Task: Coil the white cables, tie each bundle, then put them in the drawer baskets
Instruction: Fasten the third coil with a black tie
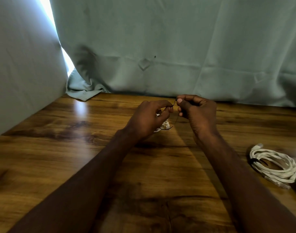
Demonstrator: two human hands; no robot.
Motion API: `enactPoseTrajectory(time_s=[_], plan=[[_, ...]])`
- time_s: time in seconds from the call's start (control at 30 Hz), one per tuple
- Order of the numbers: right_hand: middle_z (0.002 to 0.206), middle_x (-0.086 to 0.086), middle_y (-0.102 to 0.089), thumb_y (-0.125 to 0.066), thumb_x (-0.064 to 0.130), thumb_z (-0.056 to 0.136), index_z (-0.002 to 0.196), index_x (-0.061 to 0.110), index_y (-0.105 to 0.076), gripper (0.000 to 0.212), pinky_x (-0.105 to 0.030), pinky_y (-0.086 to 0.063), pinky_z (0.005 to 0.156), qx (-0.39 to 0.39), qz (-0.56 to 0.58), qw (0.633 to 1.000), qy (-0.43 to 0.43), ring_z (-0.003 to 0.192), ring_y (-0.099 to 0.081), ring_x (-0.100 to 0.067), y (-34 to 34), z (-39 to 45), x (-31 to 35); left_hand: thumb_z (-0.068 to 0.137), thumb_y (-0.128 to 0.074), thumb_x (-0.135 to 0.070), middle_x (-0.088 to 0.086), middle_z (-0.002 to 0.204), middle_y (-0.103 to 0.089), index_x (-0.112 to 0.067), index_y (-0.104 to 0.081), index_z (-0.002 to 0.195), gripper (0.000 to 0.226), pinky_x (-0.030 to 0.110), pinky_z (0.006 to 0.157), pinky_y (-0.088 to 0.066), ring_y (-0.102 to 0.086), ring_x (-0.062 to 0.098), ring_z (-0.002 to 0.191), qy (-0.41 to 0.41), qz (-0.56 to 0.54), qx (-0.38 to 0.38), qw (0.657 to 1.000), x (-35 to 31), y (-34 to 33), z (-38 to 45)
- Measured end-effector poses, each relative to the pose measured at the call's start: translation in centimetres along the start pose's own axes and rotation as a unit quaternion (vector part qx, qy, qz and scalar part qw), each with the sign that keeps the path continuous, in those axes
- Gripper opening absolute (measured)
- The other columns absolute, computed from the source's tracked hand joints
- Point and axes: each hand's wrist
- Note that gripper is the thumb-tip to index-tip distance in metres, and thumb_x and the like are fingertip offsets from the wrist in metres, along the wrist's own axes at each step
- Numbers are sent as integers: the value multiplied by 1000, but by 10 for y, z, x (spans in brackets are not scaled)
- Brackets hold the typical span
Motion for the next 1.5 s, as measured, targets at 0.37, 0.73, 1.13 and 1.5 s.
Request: enactPoseTrajectory(time_s=[0.37,0.73,1.13,1.5], plan=[[85,-4,-78,-75,7,92,103,9,-81,12,-29,-60,65,2,-16,1000,16,66,-67,-12,0,0,0,99,-53,-40,-10,94,-76,-25,-75,111,29,27,70,-50,-66,-1,79,-5,9,5,1000,3,-1,0],[83,-1,-76,-75,6,91,95,15,-81,11,-31,-60,66,18,-58,997,39,69,-68,-12,-1,1,-1,100,-56,-38,-9,87,-75,-25,-75,105,24,38,74,-57,-69,3,79,15,19,-3,1000,4,0,1],[78,4,-74,-81,9,86,123,28,-71,42,-43,-61,82,74,-146,983,81,73,-72,-5,-5,-6,1,101,-59,-32,-16,93,-73,-21,-73,114,22,25,67,-54,-66,-4,76,41,-21,-22,999,4,1,2],[82,-3,-79,-73,13,95,103,13,-75,8,-21,-49,54,81,55,989,-114,70,-71,-11,-1,-5,6,100,-61,-38,10,92,-74,-25,-72,109,19,54,66,-58,-70,38,81,49,-110,-35,992,1,-1,4]])
Point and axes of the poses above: each hand's wrist, its own z-axis towards the middle knuckle, its own y-axis out of the back of the hand, x = y × z
